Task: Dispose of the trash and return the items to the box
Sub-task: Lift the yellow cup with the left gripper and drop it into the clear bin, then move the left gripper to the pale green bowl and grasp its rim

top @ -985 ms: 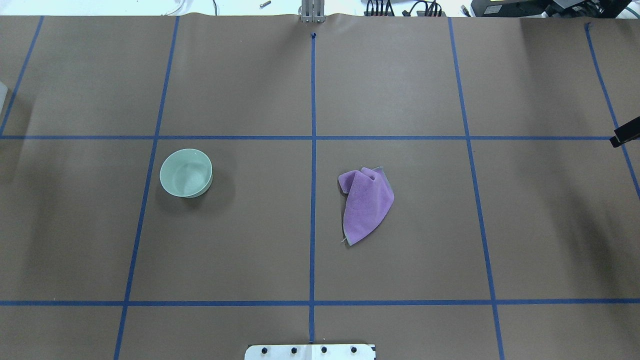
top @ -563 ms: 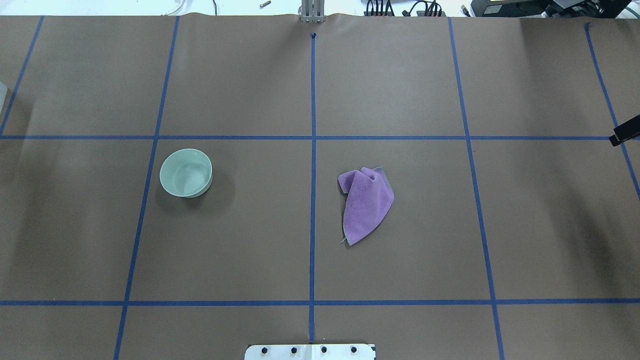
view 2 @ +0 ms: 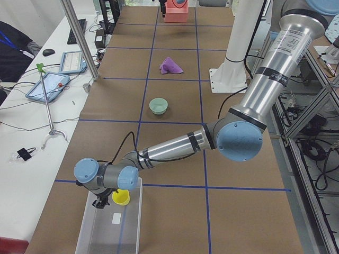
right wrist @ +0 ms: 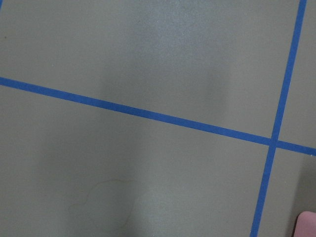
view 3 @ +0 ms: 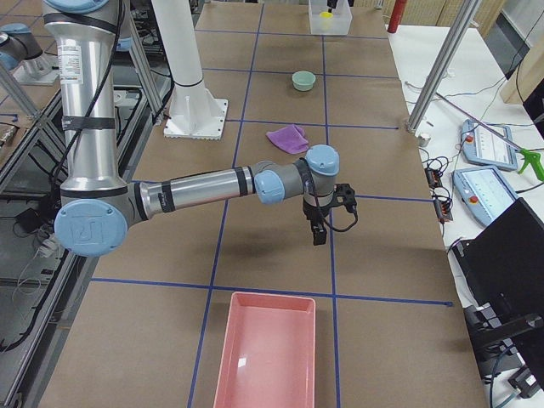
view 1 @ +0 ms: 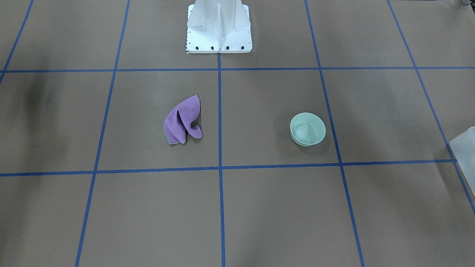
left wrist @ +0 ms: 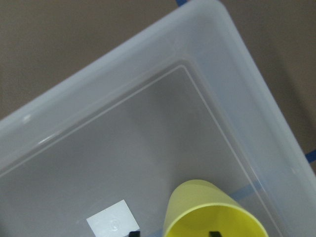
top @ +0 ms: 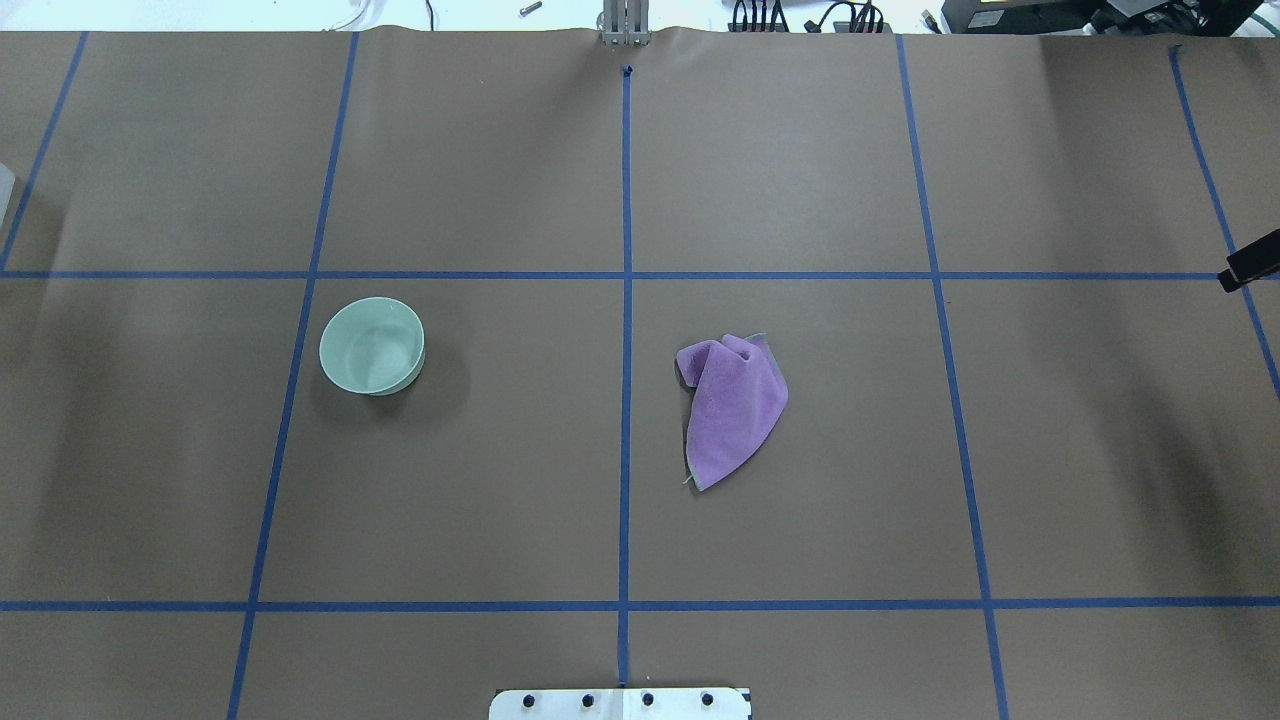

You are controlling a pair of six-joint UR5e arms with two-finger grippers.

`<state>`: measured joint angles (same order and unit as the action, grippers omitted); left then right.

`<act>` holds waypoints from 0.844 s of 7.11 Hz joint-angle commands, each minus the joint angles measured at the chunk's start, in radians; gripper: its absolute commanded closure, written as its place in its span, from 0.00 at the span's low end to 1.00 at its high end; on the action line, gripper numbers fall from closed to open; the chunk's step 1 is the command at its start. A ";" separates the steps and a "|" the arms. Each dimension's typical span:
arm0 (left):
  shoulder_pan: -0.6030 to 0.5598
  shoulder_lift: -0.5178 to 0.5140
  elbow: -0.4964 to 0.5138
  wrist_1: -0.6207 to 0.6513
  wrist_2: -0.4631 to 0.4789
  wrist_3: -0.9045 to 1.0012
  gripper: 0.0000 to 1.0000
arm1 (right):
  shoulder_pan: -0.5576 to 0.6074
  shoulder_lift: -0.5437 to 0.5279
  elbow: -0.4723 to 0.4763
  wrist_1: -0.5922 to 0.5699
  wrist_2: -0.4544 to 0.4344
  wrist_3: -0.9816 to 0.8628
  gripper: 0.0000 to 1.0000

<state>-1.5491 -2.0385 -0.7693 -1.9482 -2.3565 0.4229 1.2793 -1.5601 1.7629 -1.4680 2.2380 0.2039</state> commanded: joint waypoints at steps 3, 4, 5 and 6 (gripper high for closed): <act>0.059 0.073 -0.687 0.463 -0.003 -0.439 0.01 | -0.009 0.008 0.003 0.000 0.003 0.015 0.00; 0.184 0.130 -0.850 0.463 -0.003 -0.646 0.01 | -0.014 0.009 0.003 0.000 0.003 0.026 0.00; 0.307 0.132 -0.958 0.463 -0.001 -0.846 0.01 | -0.015 0.009 0.003 0.000 0.003 0.026 0.00; 0.433 0.124 -1.014 0.457 0.006 -0.978 0.01 | -0.015 0.009 0.003 0.000 0.003 0.028 0.00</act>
<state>-1.2645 -1.9182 -1.6807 -1.4893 -2.3564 -0.3618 1.2652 -1.5513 1.7655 -1.4680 2.2411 0.2288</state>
